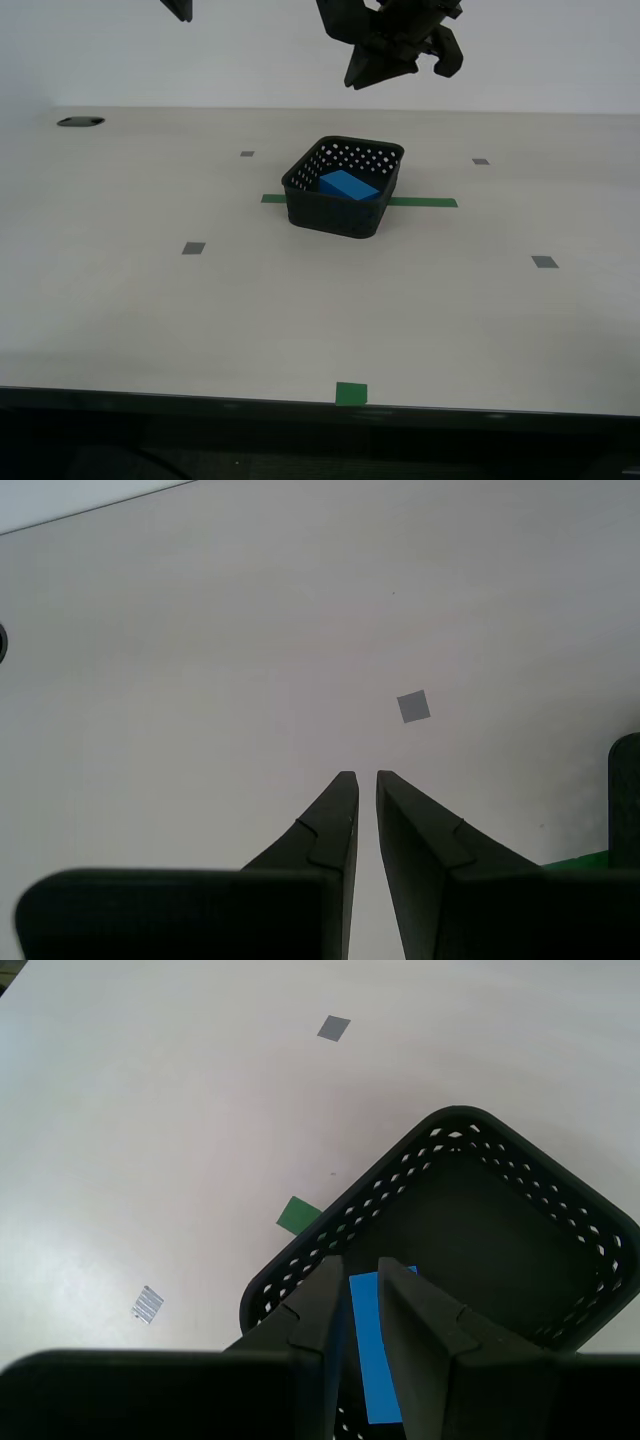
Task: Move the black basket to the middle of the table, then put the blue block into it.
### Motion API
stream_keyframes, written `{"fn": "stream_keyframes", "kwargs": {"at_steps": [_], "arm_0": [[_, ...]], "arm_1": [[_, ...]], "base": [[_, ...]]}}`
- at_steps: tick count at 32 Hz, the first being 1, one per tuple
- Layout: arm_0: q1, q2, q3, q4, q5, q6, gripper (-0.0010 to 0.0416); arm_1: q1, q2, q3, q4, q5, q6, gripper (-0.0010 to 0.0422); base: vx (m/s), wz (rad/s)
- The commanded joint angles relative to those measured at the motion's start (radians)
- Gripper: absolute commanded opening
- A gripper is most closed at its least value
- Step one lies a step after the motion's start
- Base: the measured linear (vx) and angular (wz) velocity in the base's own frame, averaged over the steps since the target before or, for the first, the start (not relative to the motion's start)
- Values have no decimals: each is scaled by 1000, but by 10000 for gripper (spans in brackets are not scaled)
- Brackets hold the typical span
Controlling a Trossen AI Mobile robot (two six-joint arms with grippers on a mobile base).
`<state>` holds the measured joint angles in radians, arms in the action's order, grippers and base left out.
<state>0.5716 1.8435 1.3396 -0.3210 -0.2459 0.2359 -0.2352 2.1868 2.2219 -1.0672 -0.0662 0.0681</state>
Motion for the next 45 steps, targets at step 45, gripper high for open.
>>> {"fn": "stream_keyframes", "kwargs": {"at_steps": [45], "arm_0": [[0, 0, 0, 7, 1, 1, 36]], "arm_1": [[0, -1, 1, 23, 2, 4, 23]], "base": [[0, 0]]}}
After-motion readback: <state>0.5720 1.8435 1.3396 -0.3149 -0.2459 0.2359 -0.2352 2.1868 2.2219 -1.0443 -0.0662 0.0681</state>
